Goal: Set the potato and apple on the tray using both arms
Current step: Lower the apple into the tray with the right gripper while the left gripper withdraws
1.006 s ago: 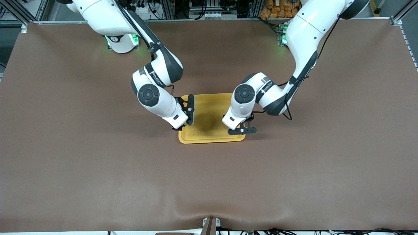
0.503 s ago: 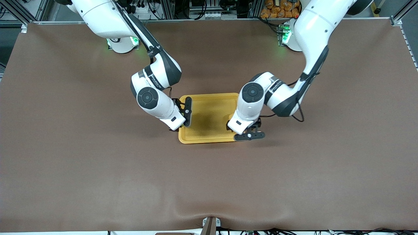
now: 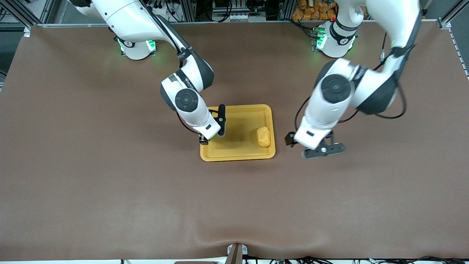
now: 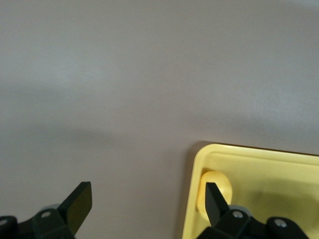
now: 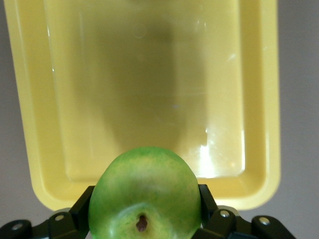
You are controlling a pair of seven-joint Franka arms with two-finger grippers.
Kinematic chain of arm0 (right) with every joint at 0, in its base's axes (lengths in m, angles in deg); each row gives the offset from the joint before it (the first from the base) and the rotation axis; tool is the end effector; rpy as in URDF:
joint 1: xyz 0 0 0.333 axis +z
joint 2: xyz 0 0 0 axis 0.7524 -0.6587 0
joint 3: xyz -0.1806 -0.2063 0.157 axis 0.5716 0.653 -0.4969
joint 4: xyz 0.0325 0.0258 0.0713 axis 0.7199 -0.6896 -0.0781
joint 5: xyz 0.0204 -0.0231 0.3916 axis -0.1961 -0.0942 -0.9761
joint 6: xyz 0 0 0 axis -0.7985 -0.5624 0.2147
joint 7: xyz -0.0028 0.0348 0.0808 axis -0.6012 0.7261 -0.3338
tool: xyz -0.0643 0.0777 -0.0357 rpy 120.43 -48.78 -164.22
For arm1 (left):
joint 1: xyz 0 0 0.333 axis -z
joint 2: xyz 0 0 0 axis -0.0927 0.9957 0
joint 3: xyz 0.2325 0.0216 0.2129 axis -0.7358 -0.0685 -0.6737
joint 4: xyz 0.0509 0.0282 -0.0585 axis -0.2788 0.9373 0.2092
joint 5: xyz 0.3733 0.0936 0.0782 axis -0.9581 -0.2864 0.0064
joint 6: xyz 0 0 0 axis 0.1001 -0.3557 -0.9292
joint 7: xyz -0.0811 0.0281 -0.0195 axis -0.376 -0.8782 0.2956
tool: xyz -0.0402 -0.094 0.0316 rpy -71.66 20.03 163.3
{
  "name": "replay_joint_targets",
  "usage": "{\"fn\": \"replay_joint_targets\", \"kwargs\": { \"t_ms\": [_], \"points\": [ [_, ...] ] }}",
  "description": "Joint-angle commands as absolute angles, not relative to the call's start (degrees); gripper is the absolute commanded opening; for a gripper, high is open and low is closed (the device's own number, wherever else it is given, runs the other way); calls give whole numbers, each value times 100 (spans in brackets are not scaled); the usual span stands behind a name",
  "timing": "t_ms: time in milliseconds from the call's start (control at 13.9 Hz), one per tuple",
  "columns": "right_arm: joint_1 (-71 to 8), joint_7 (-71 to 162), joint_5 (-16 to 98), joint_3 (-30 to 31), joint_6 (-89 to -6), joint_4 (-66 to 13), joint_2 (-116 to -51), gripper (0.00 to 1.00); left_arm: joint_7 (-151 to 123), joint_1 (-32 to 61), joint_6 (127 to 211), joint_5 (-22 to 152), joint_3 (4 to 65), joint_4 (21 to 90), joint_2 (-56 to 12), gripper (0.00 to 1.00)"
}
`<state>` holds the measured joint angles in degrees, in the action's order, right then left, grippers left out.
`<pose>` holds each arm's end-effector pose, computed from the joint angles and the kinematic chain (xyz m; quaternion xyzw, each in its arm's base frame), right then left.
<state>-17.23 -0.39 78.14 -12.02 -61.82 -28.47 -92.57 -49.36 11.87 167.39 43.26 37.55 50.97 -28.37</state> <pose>0.5211 0.4048 0.2470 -0.7187 -0.6942 0.0198 0.0352 0.5969 -0.2707 0.4296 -0.9950 -0.0874 -0.0432 0.0236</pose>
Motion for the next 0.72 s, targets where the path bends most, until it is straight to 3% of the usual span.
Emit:
{"fn": "replay_joint_targets", "kwargs": {
  "t_ms": [0,503,575,646],
  "points": [
    [-1523,399,8035,-1193,-6439,-2825,-9412,0,-4593,867,16089,4490,3824,5223,-3436,100],
    [-1523,400,8035,-1193,-6818,-2808,-9712,0,-3495,-38,15156,5078,3807,5092,-4184,100],
    [-1523,400,8035,-1193,-6888,-2808,-9720,7,-3232,-205,14902,5166,3798,4917,-4202,100],
    [-1523,400,8044,-1193,-6906,-2808,-9729,59,-3038,-372,14578,5202,3781,4698,-4211,100]
  ]
}}
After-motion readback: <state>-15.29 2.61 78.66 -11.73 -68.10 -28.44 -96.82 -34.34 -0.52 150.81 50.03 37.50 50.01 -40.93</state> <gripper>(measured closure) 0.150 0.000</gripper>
